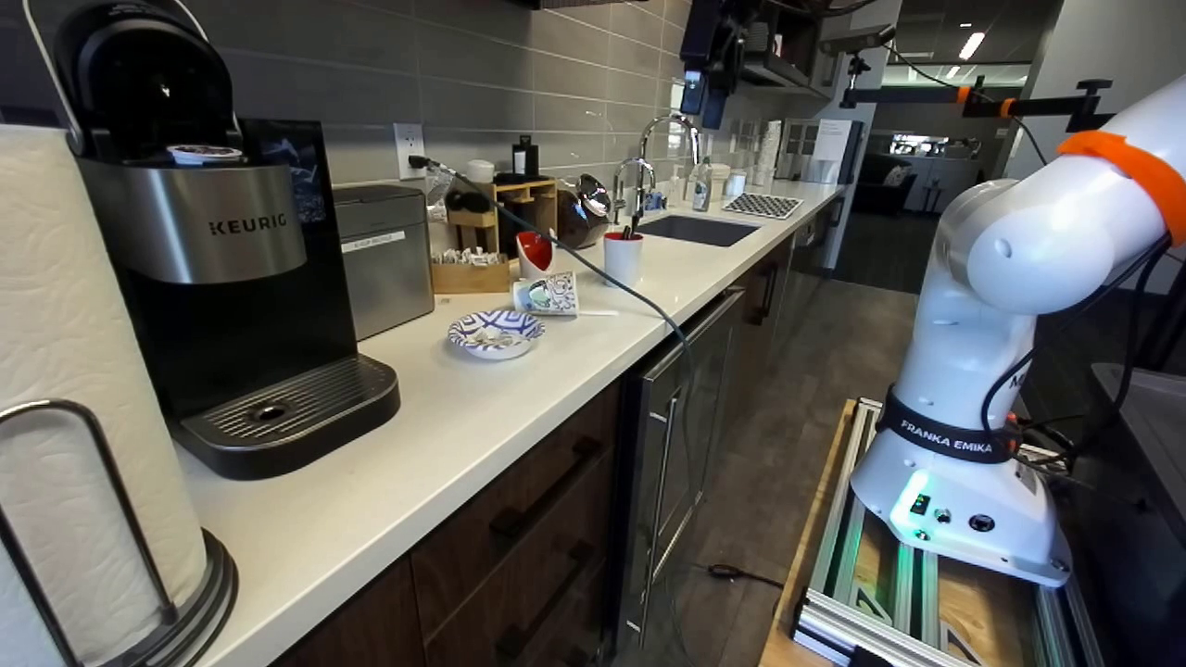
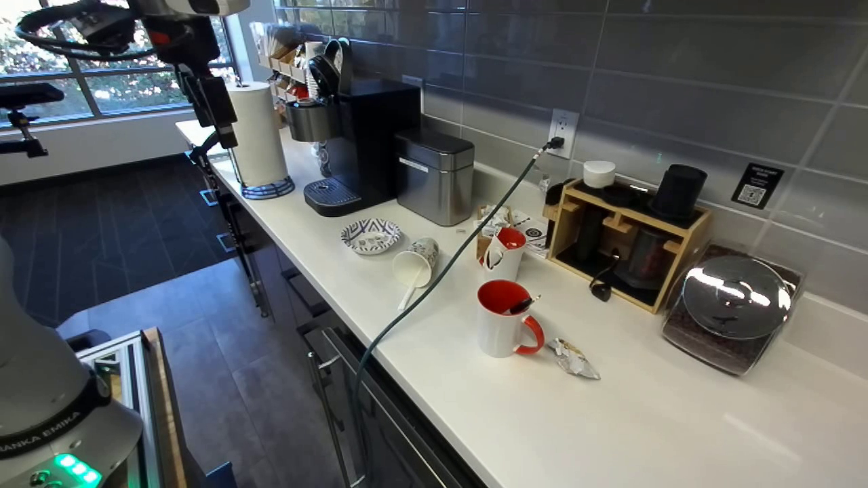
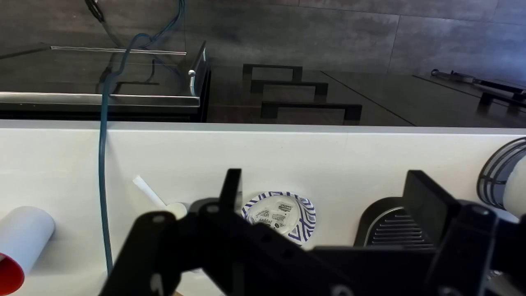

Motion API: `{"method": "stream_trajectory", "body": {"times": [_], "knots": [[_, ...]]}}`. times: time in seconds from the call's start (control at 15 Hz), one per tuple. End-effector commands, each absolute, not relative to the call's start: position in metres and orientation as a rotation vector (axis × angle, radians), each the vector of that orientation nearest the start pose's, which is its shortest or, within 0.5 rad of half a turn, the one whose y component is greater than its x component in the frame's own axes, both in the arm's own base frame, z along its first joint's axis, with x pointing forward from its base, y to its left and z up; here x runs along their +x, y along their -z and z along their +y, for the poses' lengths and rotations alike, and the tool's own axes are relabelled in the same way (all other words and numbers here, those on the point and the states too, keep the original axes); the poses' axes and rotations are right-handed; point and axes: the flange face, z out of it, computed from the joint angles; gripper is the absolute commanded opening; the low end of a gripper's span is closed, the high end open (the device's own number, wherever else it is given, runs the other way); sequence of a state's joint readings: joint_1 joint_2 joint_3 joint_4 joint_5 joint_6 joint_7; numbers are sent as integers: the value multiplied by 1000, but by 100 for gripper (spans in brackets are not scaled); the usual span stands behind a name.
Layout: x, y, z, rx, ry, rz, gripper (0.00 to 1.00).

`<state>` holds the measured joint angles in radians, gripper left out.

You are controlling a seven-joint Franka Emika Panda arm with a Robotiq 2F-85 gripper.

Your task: Put the cup upright

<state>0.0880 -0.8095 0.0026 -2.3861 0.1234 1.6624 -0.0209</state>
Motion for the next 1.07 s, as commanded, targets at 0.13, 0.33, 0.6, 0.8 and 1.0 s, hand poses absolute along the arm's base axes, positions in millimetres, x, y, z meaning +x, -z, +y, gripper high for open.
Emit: {"method": "stream_trajectory", "body": {"times": [0.13, 0.33, 0.6, 0.8, 1.0], "knots": [[314, -585, 45, -3000, 80, -50, 100], [331, -556, 47, -2970, 2, 198, 100], [365, -502, 49, -2927, -14, 509, 100], [392, -465, 37, -2924, 15, 652, 100], [403, -448, 17, -2851, 89, 851, 100]]}}
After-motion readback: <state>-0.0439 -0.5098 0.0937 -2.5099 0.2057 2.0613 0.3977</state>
